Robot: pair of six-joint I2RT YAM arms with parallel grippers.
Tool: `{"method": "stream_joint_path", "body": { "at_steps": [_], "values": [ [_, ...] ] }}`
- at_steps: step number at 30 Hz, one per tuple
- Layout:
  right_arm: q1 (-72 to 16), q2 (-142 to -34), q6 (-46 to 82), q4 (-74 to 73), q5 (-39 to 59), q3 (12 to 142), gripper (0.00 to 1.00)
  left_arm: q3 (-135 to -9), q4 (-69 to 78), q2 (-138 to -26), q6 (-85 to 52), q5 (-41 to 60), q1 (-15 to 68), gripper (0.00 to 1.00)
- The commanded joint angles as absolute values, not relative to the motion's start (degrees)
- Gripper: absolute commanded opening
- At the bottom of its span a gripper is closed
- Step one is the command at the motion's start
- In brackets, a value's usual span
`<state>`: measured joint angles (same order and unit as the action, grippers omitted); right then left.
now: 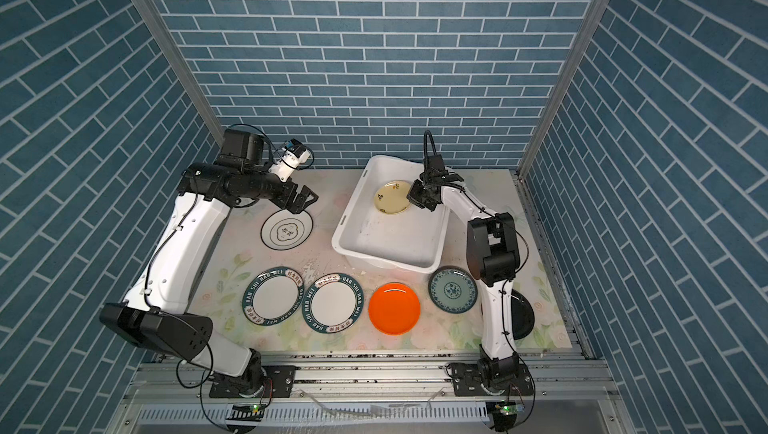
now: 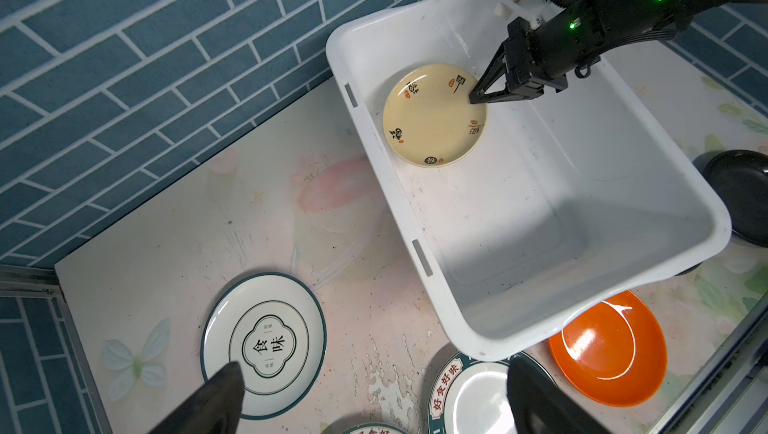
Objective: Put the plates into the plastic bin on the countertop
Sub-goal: 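Lower the cream plate into the bin and open the right gripper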
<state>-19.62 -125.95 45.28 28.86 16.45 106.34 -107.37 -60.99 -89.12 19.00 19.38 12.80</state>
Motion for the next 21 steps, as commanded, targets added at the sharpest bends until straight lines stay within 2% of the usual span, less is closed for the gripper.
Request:
{"method": "stream_joint_path", "body": {
  "at_steps": [1,21],
  "values": [
    [-19.7,-128.6,48.2,27.8,15.9,109.2,0.0,-109.1,-61.9,-90.2,17.9,20.8,13.1,1.0],
    [-19.7,-134.4,49.0,26.0,15.9,111.7,0.01,-107.9,-61.9,-89.8,17.1,21.5,13.0,1.0]
  ]
}}
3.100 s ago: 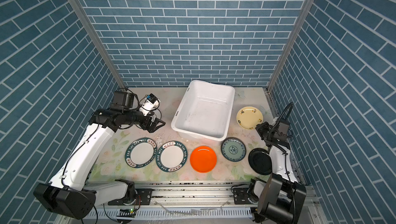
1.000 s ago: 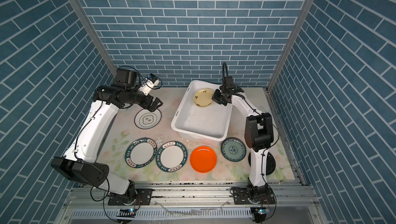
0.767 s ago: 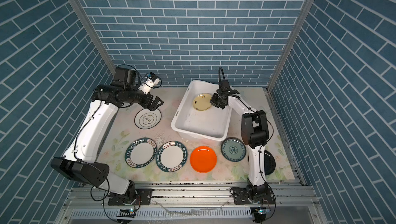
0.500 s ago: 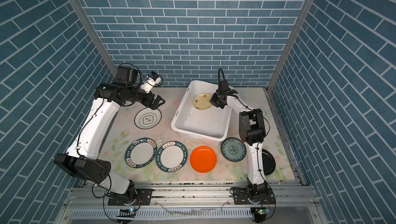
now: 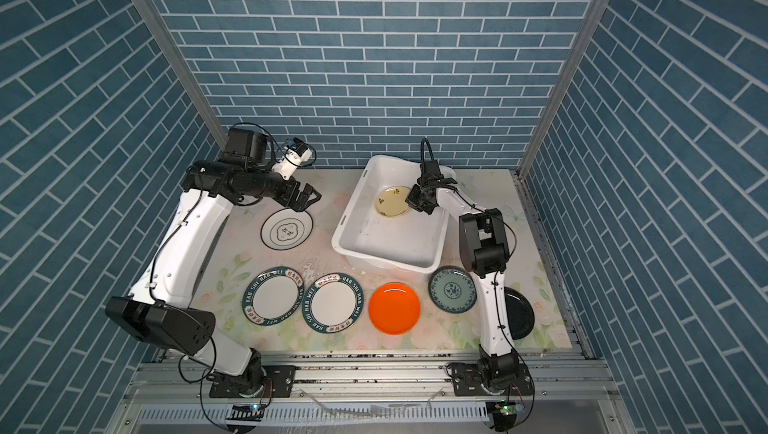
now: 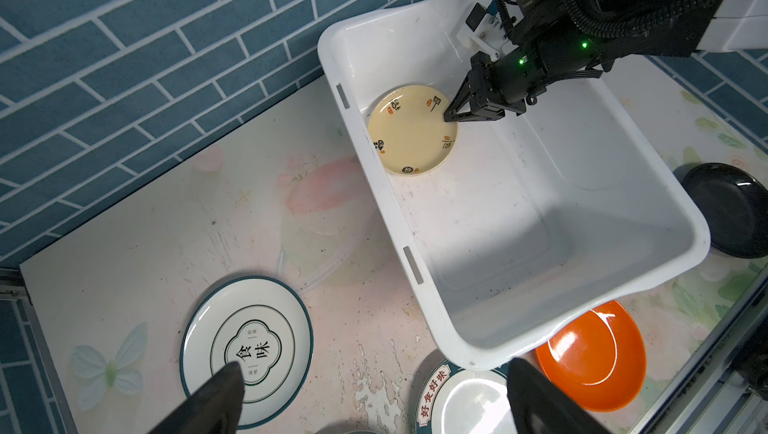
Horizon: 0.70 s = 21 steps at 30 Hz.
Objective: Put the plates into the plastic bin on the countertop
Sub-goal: 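Lower the cream plate into the bin and open the right gripper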
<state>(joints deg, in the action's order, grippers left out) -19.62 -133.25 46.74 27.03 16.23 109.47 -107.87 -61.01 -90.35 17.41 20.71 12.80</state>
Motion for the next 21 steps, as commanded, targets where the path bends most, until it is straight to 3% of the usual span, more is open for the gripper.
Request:
{"method": "stream_joint_path", "body": {
  "at_steps": [1,21],
  "values": [
    [-19.7,-134.5,49.0,26.1,15.8,111.7,0.01,-107.9,-61.9,-89.8,17.1,21.6,13.0,1.0],
    [-19.7,-136.0,49.0,25.7,15.2,111.3,0.16,-107.3,-62.0,-89.6,17.2,22.8,12.9,1.0]
  ]
}}
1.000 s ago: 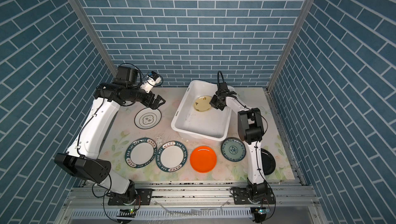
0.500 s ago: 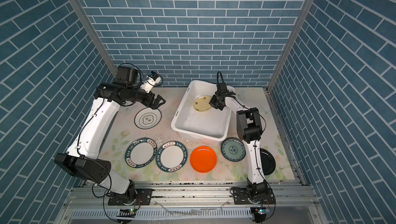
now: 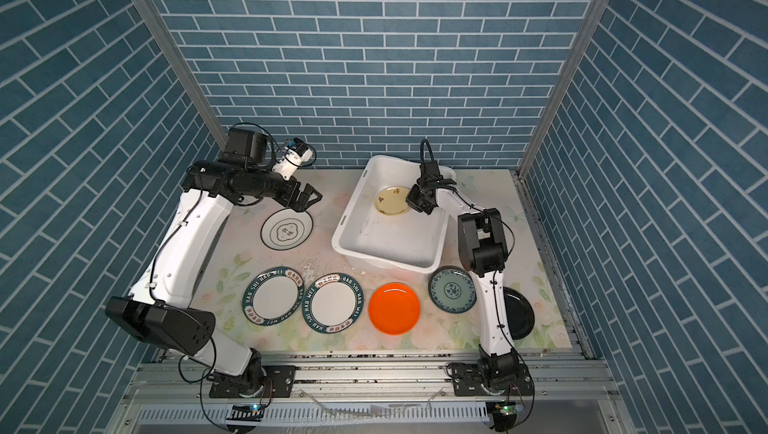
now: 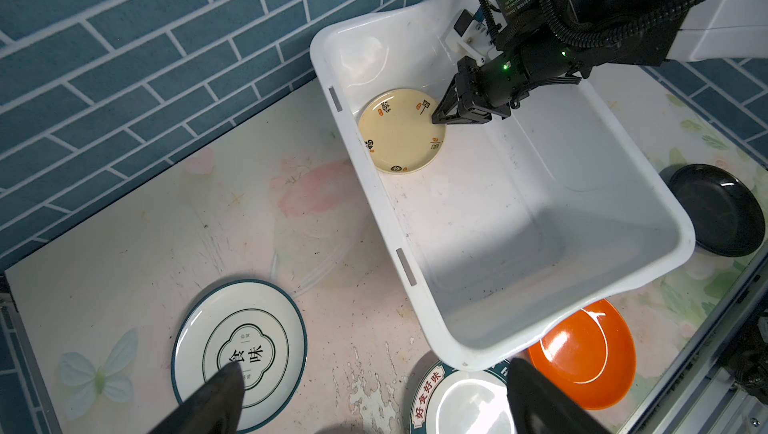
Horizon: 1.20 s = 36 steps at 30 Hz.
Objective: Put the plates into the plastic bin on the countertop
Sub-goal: 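Lower the cream plate into the bin and open the right gripper, then move the right gripper back toward the blue-and-white plate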
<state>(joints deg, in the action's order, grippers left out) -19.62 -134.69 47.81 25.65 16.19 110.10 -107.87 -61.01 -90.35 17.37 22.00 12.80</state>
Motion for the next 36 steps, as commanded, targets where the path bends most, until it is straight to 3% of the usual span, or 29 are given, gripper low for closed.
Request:
{"method": "stream_joint_path", "body": {
  "at_steps": [1,25,36],
  "values": [
    [-19.7,-136.0,49.0,25.9,15.1,111.2,0.17,-107.3,-62.0,-89.6,17.1,22.9,12.9,1.0],
    [-19.7,-133.9,44.5,31.2,11.9,113.0,0.28,-106.9,-61.9,-89.8,16.7,23.3,13.0,1.0],
    [-19.9,-123.5,41.0,31.2,12.3,111.2,0.29,-107.2,-62.1,-90.6,17.0,22.8,13.0,1.0]
  ]
}}
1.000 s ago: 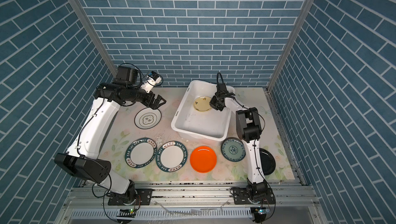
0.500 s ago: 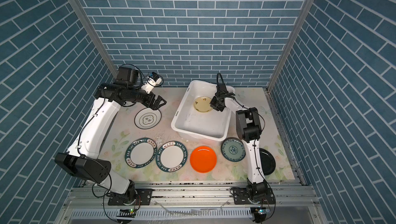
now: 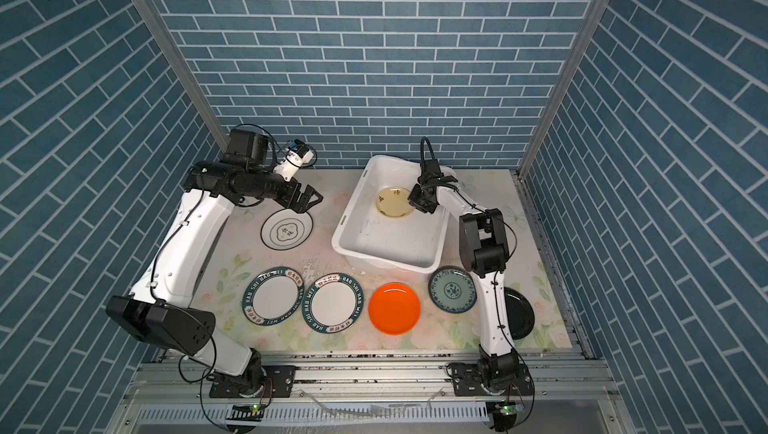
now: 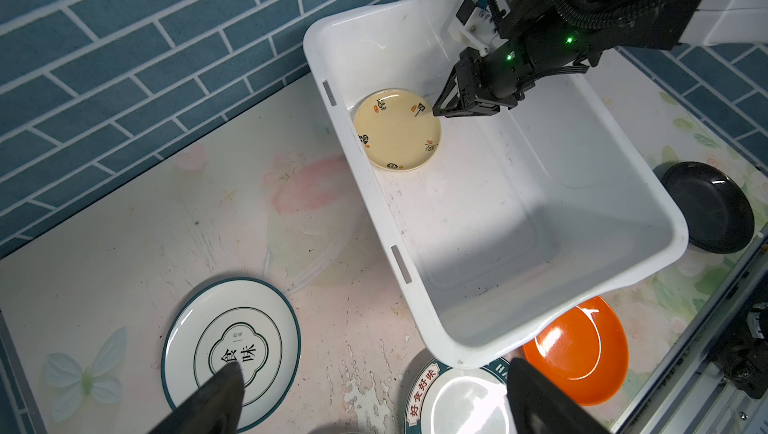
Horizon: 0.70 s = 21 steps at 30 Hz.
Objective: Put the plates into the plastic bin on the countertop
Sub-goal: 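Move the right gripper back toward the blue-and-white plate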
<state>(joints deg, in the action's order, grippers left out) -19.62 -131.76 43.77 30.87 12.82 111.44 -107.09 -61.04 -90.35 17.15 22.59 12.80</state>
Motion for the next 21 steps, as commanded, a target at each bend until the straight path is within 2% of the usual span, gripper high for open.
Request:
{"method": "stream_joint_path", "body": {
  "at_steps": [1,9,15,21],
  "values": [
    [-19.9,-122.0,40.7,30.6,12.8,110.6,0.29,-107.5,-62.1,-90.7,17.0,22.8,12.9,1.0],
    [-20.0,-108.7,38.5,27.8,14.8,102.6,0.29,-108.3,-62.4,-91.0,17.6,22.8,12.9,1.0],
    [-19.2,-92.4,36.4,31.3,11.3,86.9,0.3,-109.1,-62.6,-91.4,18.4,23.0,13.0,1.0],
    [-16.9,-73.8,39.9,38.2,7.9,71.1,0.31,-110.4,-63.0,-91.8,19.0,23.5,13.0,1.0]
  ]
}}
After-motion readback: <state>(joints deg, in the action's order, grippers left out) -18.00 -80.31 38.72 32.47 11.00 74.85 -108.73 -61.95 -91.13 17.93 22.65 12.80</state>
